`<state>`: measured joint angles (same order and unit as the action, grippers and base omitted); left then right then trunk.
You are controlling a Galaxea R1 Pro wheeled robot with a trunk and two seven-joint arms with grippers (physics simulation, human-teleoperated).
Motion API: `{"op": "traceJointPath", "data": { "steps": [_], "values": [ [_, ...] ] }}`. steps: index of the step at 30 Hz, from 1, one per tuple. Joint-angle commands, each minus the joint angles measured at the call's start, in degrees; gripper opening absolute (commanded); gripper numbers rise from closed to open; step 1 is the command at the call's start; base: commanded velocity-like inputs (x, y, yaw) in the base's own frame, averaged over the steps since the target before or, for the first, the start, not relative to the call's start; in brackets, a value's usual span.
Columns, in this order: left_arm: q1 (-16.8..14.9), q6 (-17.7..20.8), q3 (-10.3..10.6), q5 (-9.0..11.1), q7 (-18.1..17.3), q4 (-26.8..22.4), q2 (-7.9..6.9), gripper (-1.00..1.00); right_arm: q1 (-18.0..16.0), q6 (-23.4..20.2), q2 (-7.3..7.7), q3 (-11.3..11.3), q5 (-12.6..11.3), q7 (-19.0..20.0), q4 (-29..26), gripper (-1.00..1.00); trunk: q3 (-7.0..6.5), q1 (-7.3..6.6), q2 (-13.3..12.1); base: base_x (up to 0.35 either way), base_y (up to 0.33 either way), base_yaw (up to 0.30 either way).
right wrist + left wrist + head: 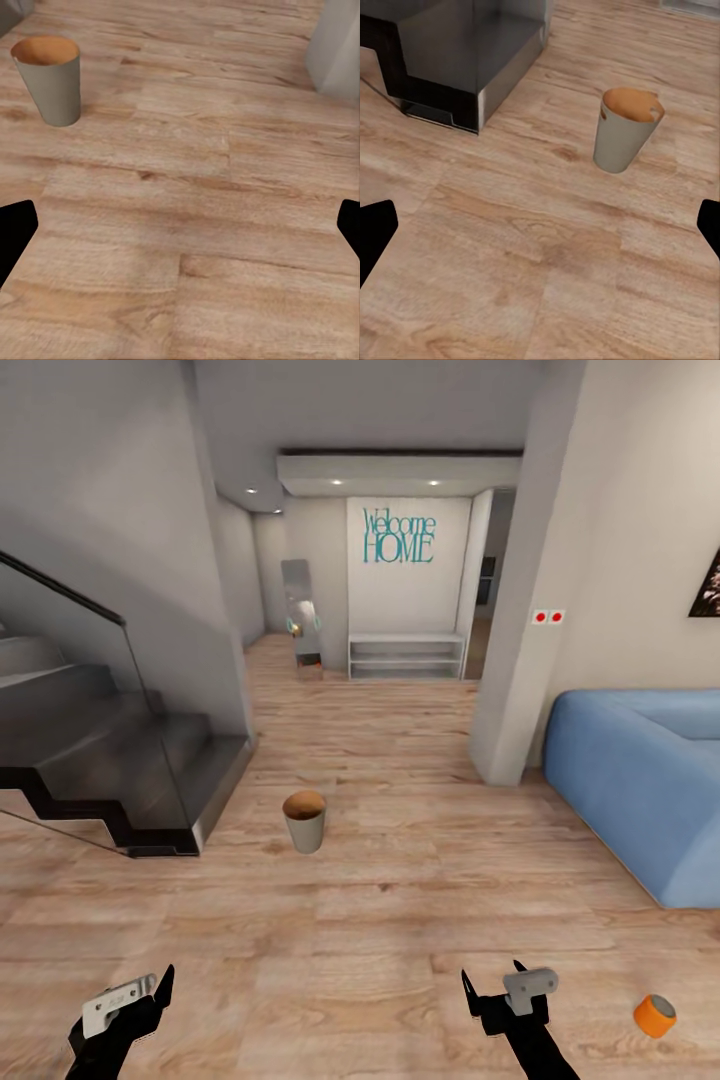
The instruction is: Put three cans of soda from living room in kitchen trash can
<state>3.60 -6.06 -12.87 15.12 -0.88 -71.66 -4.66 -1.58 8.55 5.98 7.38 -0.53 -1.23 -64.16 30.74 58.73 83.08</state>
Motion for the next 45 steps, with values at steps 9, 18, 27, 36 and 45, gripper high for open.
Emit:
{"op": "traceJointPath", "data": {
  "steps": [9, 18, 27, 36, 45],
  "values": [
    [0.0, 0.0, 0.03, 0.0, 0.0, 0.11, 0.0, 1.0, 0.0, 0.01, 0.0, 0.0, 0.0, 0.0, 0.26, 1.0, 0.0, 0.0, 0.0, 0.283, 0.002, 0.0],
    [0.0, 0.0, 0.04, 0.0, 0.0, 0.12, 0.0, 1.0, 0.0, 0.03, -0.08, 0.08, 0.0, 0.0, 0.54, 1.0, 0.0, 0.0, 0.0, 0.285, 0.0, 0.0],
    [0.0, 0.0, 0.04, 0.0, 0.0, 0.11, 0.0, 1.0, 0.0, 0.06, -0.09, 0.09, -0.03, 0.0, 0.53, 1.0, 0.0, 0.0, 0.0, 0.286, 0.0, 0.0],
    [0.0, 0.0, 0.04, -0.13, 0.0, 0.15, 0.0, 1.0, -0.01, 0.11, -0.09, 0.01, 0.08, -0.15, -0.9, 1.0, 0.0, 0.0, 0.0, 0.286, 0.0, 0.0],
    [0.0, 0.0, 0.04, -0.17, 0.0, 0.14, 0.0, 1.0, 0.0, -0.83, -0.16, 0.02, -0.01, -0.03, -9.2, 1.0, 0.0, 0.0, 0.0, 0.266, 0.0, 0.0]
  ]
}}
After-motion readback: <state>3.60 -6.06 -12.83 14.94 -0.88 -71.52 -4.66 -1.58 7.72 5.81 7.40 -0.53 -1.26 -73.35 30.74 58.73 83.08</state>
